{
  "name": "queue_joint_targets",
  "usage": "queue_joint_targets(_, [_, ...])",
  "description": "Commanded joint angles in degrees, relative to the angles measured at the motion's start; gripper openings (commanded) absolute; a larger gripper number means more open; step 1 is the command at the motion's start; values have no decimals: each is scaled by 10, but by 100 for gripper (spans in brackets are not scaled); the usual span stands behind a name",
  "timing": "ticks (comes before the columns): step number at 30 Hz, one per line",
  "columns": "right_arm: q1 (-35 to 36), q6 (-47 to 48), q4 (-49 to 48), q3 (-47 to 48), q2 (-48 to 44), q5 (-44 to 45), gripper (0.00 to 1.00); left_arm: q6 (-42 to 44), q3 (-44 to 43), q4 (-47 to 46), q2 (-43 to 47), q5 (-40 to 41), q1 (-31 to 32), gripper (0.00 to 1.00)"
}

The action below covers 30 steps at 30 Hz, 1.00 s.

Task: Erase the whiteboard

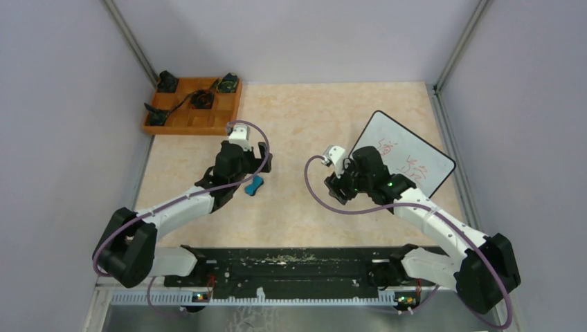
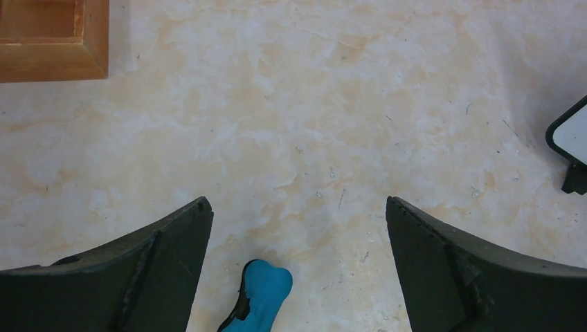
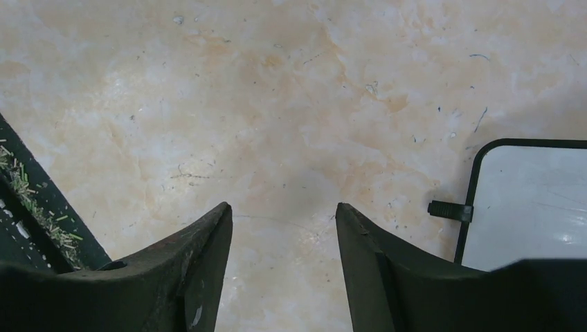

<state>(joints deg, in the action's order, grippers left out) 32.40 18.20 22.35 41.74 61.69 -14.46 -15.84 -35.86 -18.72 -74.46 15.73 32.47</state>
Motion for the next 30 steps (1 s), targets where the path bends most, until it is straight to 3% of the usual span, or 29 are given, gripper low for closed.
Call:
queue_joint_targets(1, [0,-4,-11,27,-10,-16,58,-9,4,-6,12,-13,-2,99])
queue_joint_targets(8, [-1,2,6,35,-15,-30,60,-8,-17,42,12,-20,-2,97])
queue_joint_targets(23, [0,9,10,48,-10,-3,59,-18,-215,467,-23,-22,-1,85])
queue_joint_targets(30, [-1,14,16,52,-26,-22,59,18,-289,588,-67,-6,-1,85])
